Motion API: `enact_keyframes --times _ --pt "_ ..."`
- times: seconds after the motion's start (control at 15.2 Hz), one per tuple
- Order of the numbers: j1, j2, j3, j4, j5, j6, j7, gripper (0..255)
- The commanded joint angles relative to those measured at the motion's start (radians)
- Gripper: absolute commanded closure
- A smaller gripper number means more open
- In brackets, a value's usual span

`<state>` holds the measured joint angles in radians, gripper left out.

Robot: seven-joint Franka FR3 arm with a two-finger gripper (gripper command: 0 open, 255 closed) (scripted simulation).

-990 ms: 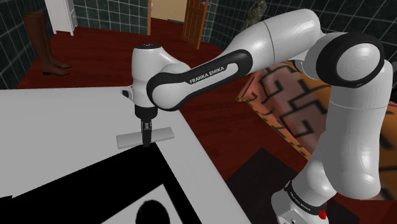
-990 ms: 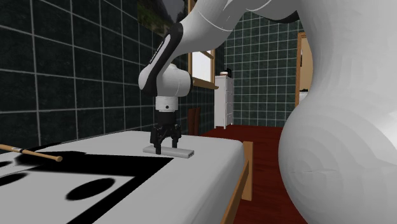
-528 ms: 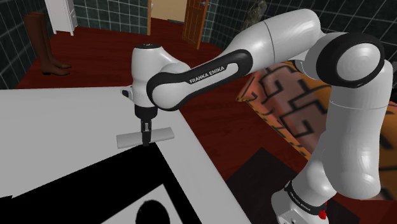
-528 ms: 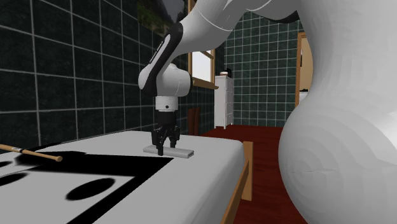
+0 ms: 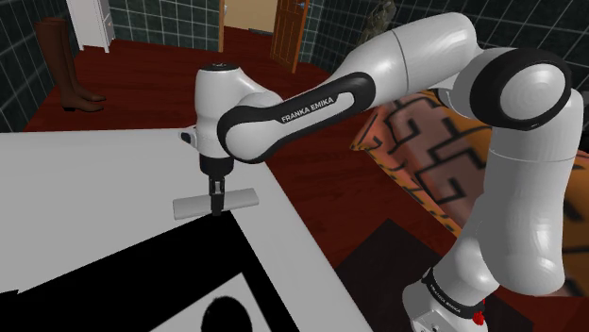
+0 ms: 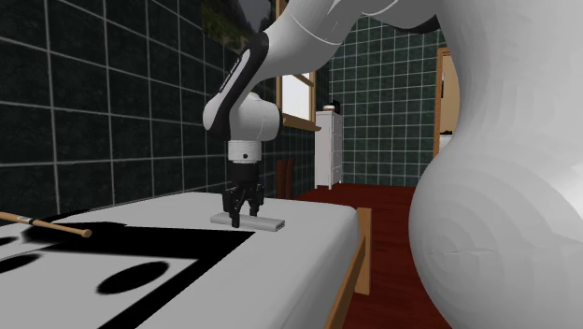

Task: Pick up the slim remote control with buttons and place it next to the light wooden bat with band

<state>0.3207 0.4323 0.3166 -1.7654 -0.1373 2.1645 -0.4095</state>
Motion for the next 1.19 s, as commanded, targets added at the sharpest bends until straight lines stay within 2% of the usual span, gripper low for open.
enact_keyframes --times 0.0,1.06,1.12 --pt "-0.002 -0.01 0.002 0.005 0.004 -0.015 -0.003 255" --pt "-0.009 -0.089 0.016 0.106 0.036 -0.191 -0.021 255" --pt "0.005 -0.091 0.023 0.102 0.035 -0.189 0.0 255"
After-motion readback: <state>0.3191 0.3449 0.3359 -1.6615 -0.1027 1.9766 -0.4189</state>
